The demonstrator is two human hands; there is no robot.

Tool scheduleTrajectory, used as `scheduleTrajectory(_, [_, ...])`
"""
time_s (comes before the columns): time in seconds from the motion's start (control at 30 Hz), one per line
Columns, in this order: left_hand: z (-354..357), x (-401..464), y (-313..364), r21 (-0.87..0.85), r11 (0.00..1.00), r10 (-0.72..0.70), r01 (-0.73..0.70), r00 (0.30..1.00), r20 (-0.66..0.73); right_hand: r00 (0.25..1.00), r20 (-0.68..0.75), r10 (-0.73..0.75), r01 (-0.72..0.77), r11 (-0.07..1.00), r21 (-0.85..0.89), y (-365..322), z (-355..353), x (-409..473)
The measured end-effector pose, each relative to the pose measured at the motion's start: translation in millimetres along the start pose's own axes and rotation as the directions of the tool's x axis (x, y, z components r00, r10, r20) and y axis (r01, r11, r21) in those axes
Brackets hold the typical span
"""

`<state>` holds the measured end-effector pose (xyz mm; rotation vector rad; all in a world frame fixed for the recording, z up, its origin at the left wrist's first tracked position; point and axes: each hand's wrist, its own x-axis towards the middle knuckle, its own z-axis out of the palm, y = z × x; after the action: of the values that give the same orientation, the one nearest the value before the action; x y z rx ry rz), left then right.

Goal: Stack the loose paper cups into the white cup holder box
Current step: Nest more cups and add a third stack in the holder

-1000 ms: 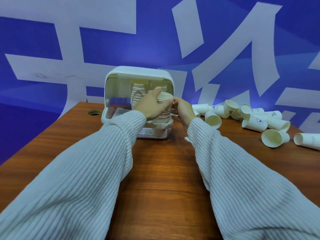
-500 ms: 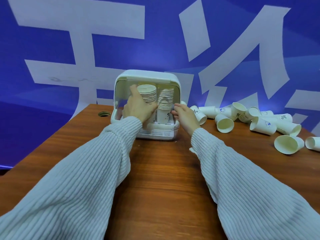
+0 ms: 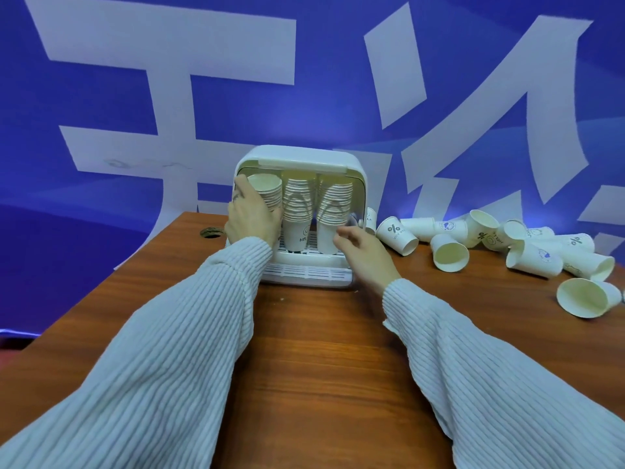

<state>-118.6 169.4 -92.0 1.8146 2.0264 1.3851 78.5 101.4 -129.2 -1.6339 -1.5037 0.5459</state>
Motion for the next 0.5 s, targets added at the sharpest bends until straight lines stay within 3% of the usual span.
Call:
scheduleTrajectory(0.37, [16,13,3,0.079,0.991,0.102,-0.109,0.991,0.091,0.999,0.051,-0.021,0.021,1.000,-0.014,5,-2,-5])
scheduleTrajectory(0.5, [18,11,8,0.007,0.993,0.119,-0.119,0.993,0.007,0.997,0.065,-0.052,0.049,0.998,0.046,2,-11,-12])
